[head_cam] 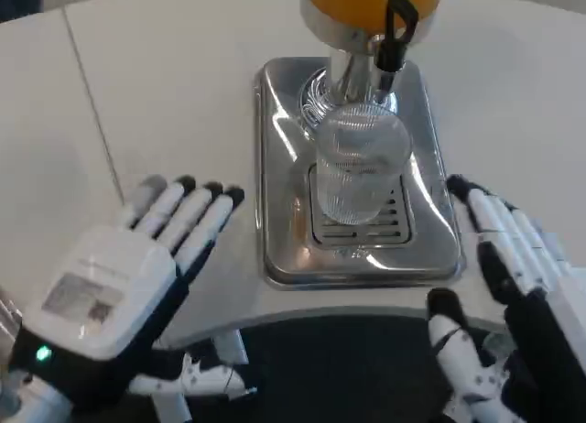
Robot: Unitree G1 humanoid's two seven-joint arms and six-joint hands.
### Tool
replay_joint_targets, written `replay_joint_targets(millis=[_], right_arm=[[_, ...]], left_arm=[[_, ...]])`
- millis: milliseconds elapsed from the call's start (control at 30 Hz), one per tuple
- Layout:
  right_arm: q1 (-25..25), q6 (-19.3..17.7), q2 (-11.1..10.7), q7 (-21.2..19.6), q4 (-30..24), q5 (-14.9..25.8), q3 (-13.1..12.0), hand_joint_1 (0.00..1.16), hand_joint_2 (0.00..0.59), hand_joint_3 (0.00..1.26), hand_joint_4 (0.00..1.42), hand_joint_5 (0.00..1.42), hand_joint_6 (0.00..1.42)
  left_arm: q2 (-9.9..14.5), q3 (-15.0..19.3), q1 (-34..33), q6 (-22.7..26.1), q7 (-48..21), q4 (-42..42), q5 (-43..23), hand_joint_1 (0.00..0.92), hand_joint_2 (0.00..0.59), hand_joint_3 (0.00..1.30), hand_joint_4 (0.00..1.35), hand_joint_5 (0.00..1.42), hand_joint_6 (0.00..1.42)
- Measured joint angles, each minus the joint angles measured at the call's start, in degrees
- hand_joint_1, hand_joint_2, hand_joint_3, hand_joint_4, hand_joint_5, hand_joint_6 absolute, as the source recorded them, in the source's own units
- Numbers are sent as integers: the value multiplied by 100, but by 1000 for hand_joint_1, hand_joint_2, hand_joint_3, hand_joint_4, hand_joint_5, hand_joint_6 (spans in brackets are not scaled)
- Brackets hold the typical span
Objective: Grasp the cup under the faucet to collect the drink, then remove the cup.
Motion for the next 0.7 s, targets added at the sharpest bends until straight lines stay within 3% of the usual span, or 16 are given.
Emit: replay_joint_targets(millis=[233,400,533,700], right_arm=[[-410,758,475,29,-151,560,97,97,558,0,0,0,0],[-848,1149,425,51,-156,564,179,5,538,0,0,0,0],[-1791,1697,367,103,-93,511,295,0,534,0,0,0,0],[-2734,2031,392,83,221,546,256,0,529,0,0,0,0]], left_arm=[[-318,59,797,163,110,-424,334,42,36,0,0,0,0],[-494,53,977,178,121,-517,336,0,28,0,0,0,0],[-714,87,1074,187,130,-586,179,0,23,0,0,0,0],[-786,114,1066,175,132,-622,72,0,22,0,0,0,0]])
